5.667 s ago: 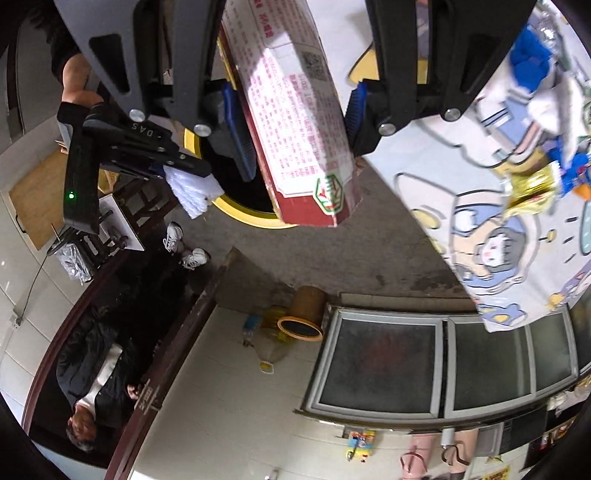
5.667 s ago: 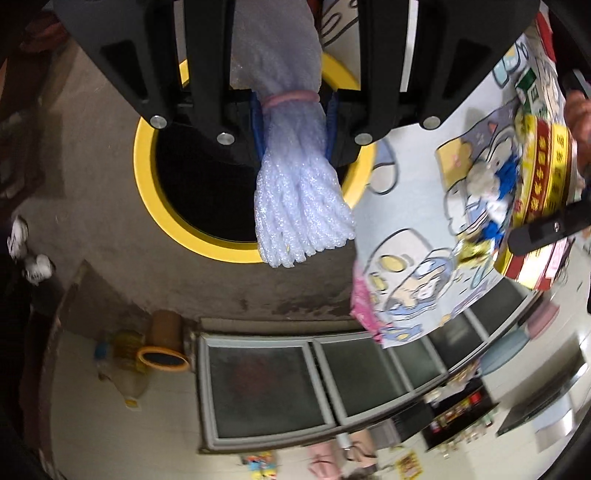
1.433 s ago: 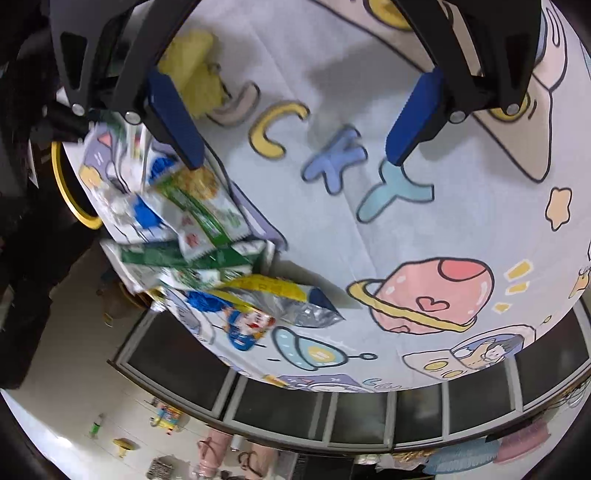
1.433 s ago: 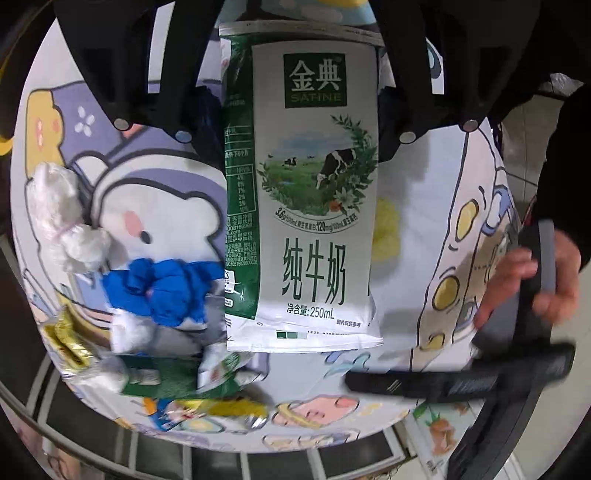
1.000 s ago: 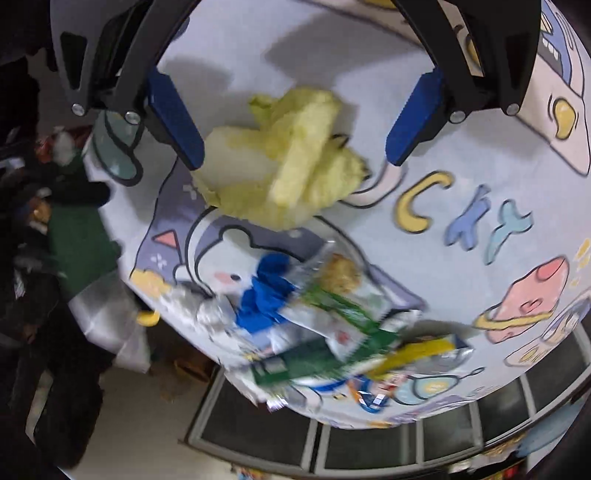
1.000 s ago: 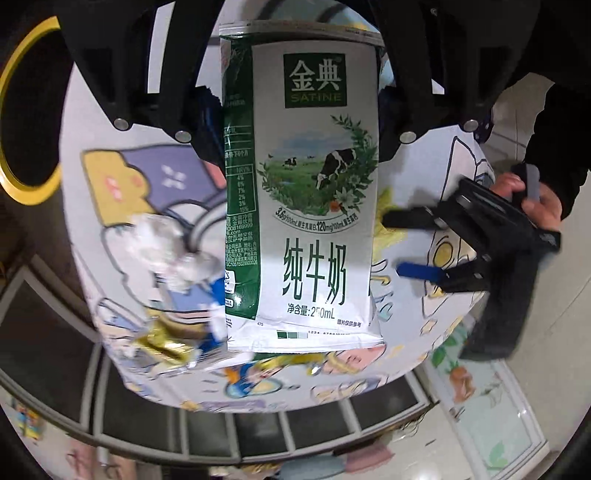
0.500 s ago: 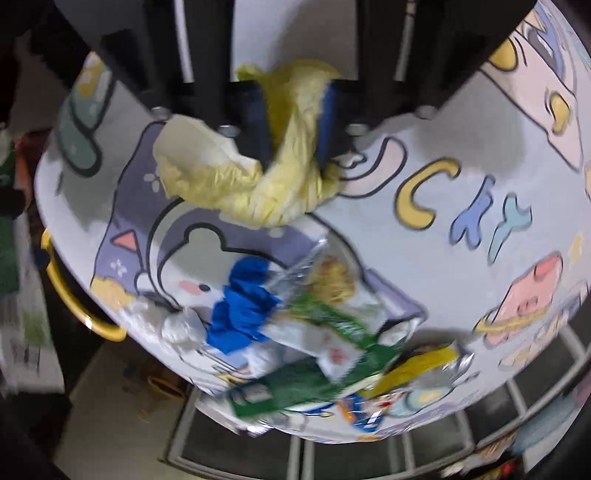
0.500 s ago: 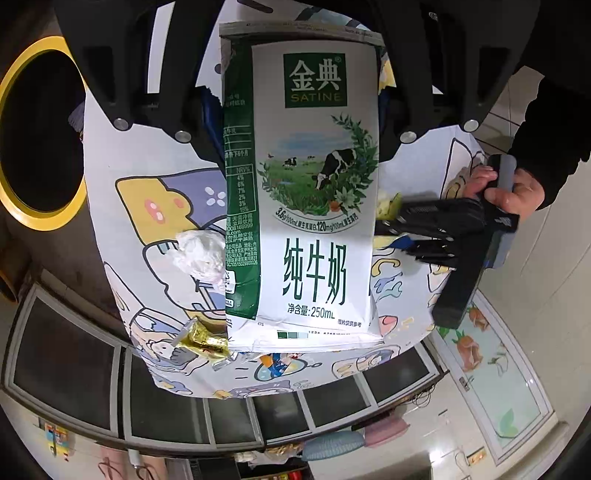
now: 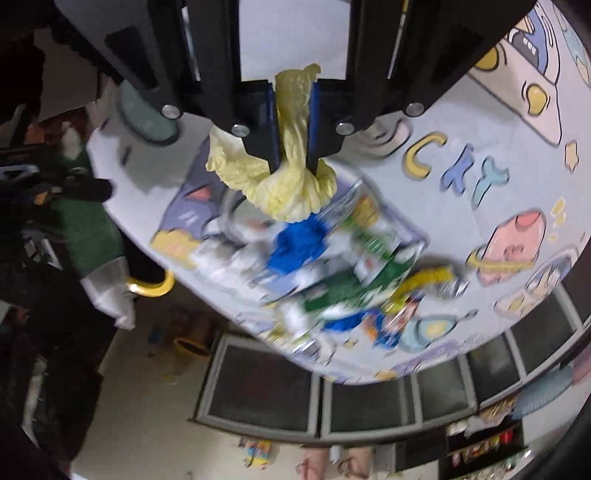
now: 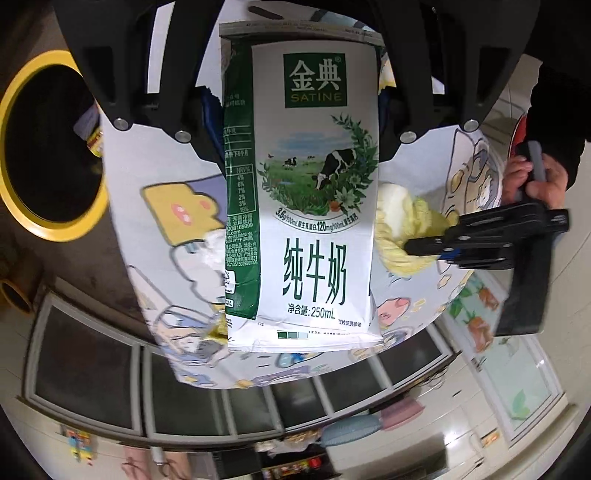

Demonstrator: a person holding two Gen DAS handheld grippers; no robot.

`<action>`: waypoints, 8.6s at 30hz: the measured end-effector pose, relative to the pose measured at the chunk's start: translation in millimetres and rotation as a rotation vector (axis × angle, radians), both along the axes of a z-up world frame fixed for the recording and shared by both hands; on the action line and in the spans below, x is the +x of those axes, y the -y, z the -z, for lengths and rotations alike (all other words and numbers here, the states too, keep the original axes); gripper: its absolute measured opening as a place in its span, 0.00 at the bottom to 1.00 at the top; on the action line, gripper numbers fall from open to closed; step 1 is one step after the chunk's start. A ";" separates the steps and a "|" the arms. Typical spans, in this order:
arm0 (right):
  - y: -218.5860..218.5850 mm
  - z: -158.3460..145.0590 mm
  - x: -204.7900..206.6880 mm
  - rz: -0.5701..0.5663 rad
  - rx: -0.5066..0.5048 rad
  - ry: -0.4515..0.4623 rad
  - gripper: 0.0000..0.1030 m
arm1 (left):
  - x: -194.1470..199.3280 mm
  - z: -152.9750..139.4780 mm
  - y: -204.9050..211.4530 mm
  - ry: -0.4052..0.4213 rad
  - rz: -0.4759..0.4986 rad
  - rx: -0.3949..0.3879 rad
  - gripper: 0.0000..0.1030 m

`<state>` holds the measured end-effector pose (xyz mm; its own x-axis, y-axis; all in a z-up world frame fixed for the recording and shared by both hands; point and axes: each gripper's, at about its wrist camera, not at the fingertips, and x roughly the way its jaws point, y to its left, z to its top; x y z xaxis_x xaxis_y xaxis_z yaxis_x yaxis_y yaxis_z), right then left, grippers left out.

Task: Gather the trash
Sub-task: 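Carry the yellow bag and milk carton over the bin and open both tools, then move both tools back over the table toward the snack wrappers, then grasp the blue snack bag with the left tool while the right tool grasps white tissue, then carry the snack bag and tissue over the yellow bin and open both tools, then move both tools back over the table toward the green packets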

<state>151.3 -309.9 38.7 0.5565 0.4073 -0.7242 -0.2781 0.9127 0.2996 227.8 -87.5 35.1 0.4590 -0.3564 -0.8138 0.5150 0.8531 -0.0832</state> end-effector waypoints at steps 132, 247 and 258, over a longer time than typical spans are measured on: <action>-38.5 67.0 149.2 -0.198 -0.239 -0.031 0.75 | 319.2 64.9 34.9 -0.226 0.021 0.427 0.92; 205.5 48.9 14.7 0.485 0.058 -0.045 0.72 | 38.2 -4.5 124.2 0.110 0.033 -0.170 0.92; 46.8 4.4 114.4 0.022 0.317 -0.091 0.85 | 37.2 19.9 -21.9 0.231 -0.216 0.008 0.92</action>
<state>265.7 -356.7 34.3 0.5061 0.6089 -0.6108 -0.2183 0.7756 0.5923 265.0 -65.5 15.2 0.6962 -0.2251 -0.6817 0.3266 0.9449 0.0216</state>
